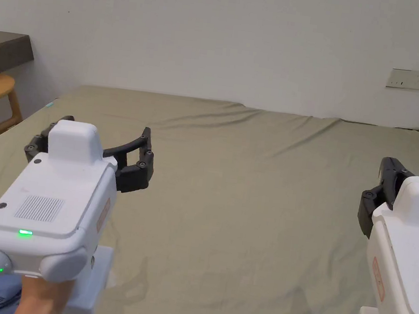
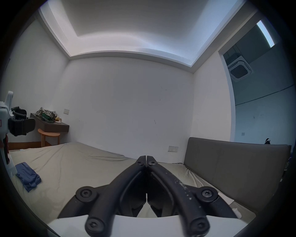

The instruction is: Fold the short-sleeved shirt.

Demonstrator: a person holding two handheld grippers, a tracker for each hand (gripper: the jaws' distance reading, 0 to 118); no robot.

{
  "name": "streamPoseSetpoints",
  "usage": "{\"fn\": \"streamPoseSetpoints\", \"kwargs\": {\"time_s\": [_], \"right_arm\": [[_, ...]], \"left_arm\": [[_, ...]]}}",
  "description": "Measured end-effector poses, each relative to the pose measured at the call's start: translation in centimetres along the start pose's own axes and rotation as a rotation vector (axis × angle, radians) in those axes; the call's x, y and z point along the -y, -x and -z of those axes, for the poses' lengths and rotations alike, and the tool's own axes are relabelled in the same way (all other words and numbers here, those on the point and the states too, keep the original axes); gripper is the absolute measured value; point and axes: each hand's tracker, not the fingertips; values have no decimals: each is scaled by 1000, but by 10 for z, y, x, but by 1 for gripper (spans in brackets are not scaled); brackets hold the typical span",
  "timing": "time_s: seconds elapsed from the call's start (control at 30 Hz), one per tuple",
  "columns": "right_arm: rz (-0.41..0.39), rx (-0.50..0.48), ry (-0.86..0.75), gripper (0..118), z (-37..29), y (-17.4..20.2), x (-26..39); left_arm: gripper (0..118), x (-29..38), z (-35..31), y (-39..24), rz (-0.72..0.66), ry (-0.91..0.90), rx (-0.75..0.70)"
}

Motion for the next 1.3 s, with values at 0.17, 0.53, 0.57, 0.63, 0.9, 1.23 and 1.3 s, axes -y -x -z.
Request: {"fn": "streamPoseSetpoints", "kwargs": {"time_s": [0.17,0.53,0.57,0.63,0.9,1.23,1.3], "right_arm": [[17,2,2,1,0,-5,2],[31,-6,11,1,0,-6,5],[30,-7,11,1,0,-5,5],[32,-9,11,1,0,-5,5],[30,-12,16,1,-1,-2,4],[25,-12,18,1,-4,-1,3],[23,-11,17,1,-4,-1,3]], "left_arm": [[0,8,-4,-12,-77,21,62],[0,7,-6,-22,-54,10,74],[0,7,-6,-21,-49,9,73],[0,6,-7,-23,-41,11,70],[0,7,-8,-20,-38,14,71],[0,8,-7,-17,-51,26,66],[0,8,-7,-15,-57,30,67]]}}
